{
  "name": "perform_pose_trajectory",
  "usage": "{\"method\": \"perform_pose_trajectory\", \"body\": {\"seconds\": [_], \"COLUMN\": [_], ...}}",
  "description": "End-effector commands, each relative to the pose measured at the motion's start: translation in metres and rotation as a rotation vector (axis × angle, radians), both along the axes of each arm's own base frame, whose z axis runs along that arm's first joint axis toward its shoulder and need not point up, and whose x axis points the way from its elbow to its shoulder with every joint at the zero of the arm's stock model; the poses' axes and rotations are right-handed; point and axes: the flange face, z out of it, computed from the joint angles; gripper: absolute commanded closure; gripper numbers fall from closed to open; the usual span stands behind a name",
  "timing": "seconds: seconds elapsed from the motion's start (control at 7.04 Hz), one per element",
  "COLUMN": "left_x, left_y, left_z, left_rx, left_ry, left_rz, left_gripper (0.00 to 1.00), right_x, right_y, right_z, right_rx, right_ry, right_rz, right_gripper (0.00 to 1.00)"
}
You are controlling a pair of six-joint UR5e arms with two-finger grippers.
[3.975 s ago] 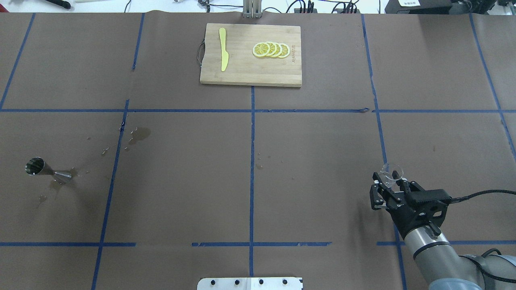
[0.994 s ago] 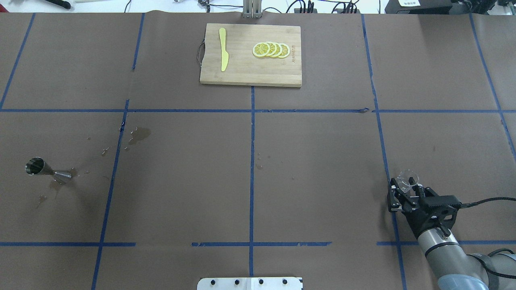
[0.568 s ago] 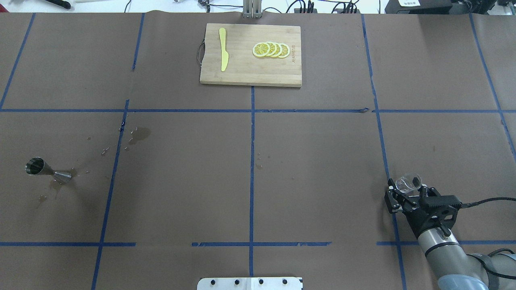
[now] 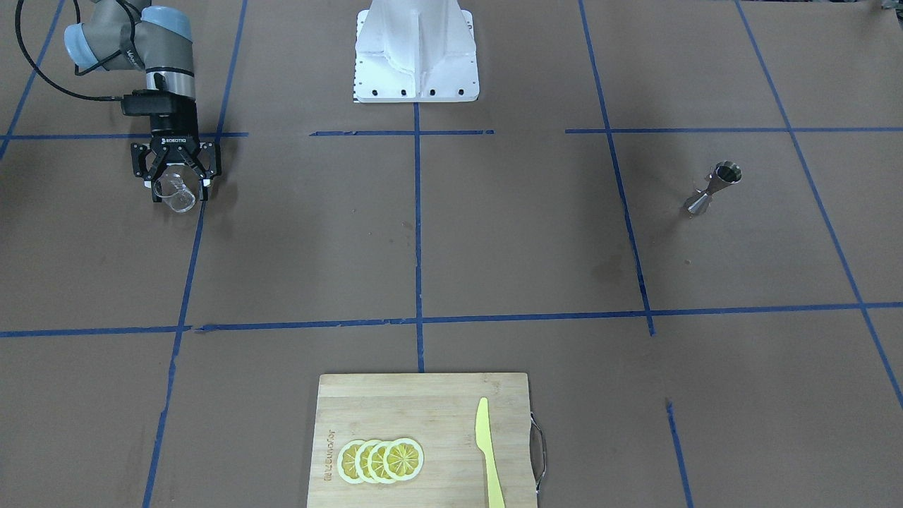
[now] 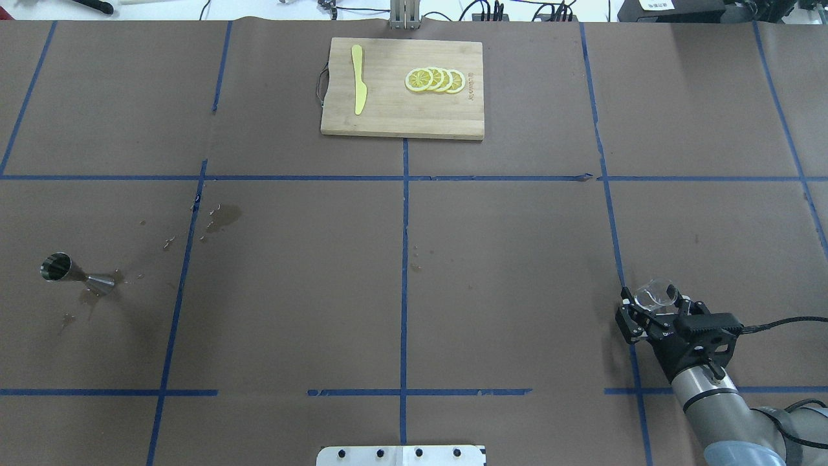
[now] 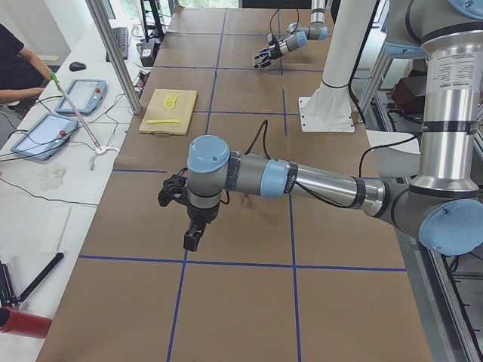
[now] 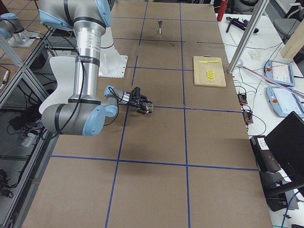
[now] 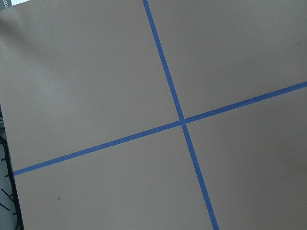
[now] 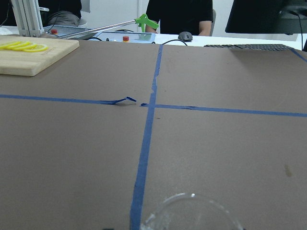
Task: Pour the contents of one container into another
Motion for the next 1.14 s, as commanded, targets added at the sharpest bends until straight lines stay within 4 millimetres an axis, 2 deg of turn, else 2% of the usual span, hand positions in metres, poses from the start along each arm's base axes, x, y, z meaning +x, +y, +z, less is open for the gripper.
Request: {"method": "perform_pose_trajectory", "body": {"seconds": [0.0, 0.28, 0.43, 0.57, 0.71, 0.85, 0.99], "left_x": [0.000, 0.000, 0.000, 0.001, 0.002, 0.002, 0.003], "left_y": [0.000, 0.002, 0.002, 0.004, 0.018, 0.025, 0.025], "left_z": [0.001, 0.003, 0.003, 0.009, 0.022, 0.030, 0.031], "left_rx": [-0.001, -0.003, -0.005, -0.016, -0.031, -0.044, -0.046], "left_ry": [0.000, 0.000, 0.000, 0.001, 0.001, 0.000, -0.001], "left_rz": [0.000, 0.001, 0.002, 0.004, 0.010, 0.011, 0.012], "left_gripper": [0.00, 0.00, 0.00, 0.00, 0.00, 0.00, 0.00], "right_x": [0.007, 0.063, 0.072, 0.080, 0.096, 0.103, 0.117], "right_y": [0.003, 0.016, 0.021, 0.031, 0.035, 0.036, 0.025], "right_z": [-0.004, -0.018, -0.020, -0.031, -0.026, -0.023, -0.020], "right_rx": [-0.012, -0.148, -0.202, -0.288, -0.328, -0.371, -0.431], "right_ry": [-0.027, -0.068, -0.069, -0.089, -0.064, -0.053, -0.060], "right_rz": [-0.021, -0.176, -0.235, -0.333, -0.367, -0.404, -0.408], "right_gripper": [0.00, 0.00, 0.00, 0.00, 0.00, 0.00, 0.00]}}
